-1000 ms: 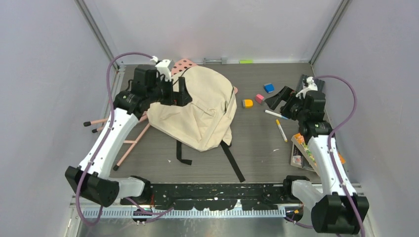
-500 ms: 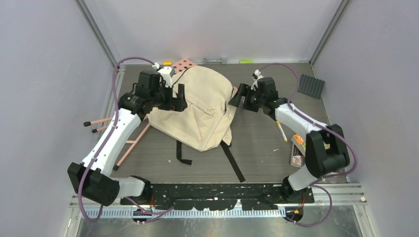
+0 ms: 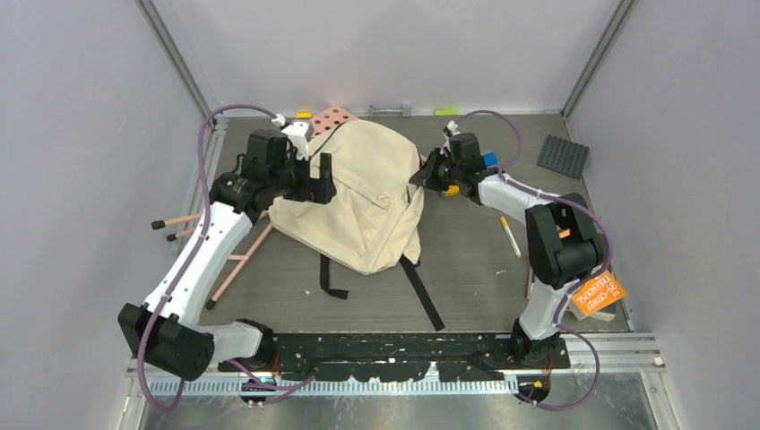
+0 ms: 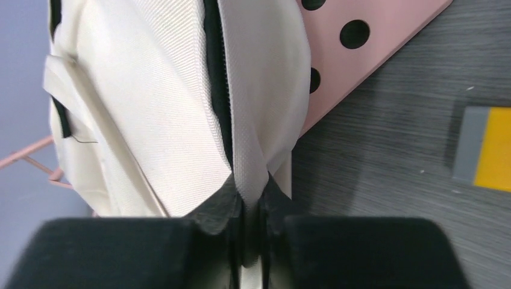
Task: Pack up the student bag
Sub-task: Move the student bag to the center of the board.
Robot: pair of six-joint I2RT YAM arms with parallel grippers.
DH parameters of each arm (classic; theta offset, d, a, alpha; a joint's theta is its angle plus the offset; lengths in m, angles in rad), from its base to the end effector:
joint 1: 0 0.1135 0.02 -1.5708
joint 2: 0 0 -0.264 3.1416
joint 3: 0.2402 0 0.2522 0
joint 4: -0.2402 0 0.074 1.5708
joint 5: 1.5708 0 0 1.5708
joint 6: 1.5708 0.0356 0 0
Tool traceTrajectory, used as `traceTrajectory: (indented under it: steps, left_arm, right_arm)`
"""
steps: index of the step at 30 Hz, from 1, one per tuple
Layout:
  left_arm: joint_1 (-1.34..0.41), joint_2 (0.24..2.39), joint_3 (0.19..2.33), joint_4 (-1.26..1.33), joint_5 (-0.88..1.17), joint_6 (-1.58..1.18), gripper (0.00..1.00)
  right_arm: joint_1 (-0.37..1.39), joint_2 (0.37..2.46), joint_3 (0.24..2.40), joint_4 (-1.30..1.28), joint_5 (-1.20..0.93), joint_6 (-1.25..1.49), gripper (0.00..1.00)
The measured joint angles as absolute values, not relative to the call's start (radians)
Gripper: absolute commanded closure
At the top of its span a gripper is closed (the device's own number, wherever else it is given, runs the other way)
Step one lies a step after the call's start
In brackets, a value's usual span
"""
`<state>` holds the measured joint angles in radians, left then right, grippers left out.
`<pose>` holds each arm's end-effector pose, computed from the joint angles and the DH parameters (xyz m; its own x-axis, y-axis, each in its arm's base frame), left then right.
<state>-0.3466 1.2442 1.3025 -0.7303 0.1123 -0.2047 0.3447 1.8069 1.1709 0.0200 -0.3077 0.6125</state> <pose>0.2450 -0.0927 0.3696 -0.6587 0.0232 -0.7521 0.2923 0.9289 -0.2274 0.3752 0.1462 0.2106 -0.7638 0.3079 -0.5672 -0.1412 0.7778 0.6124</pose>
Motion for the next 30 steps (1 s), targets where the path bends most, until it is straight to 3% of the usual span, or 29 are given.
traceTrajectory:
  steps: [6, 11, 24, 25, 29, 30]
  left_arm:
    - [-0.347, 1.259, 1.301, -0.729, 0.131, -0.204, 0.02]
    - [-0.354, 1.262, 1.276, -0.706, 0.206, -0.201, 0.01]
    - [-0.417, 1.312, 1.254, -0.687, 0.157, -0.210, 0.02]
    - [-0.417, 1.309, 1.247, -0.683, 0.151, -0.215, 0.02]
    - [-0.417, 1.278, 1.216, -0.668, 0.142, -0.253, 0.02]
    - [-0.417, 1.260, 1.203, -0.661, 0.141, -0.267, 0.02]
  right_arm:
    - [0.352, 1.795, 1.166, 0.028, -0.310, 0.627, 0.99]
    - [0.400, 1.663, 1.085, 0.017, -0.239, 0.629, 0.99]
    - [0.898, 1.207, 0.658, 0.057, 0.374, 0.721, 0.98]
    - [0.923, 1.197, 0.638, 0.056, 0.405, 0.735, 0.95]
    - [1.028, 1.137, 0.585, 0.001, 0.538, 0.789, 0.49]
    - [1.041, 1.122, 0.585, -0.021, 0.555, 0.801, 0.44]
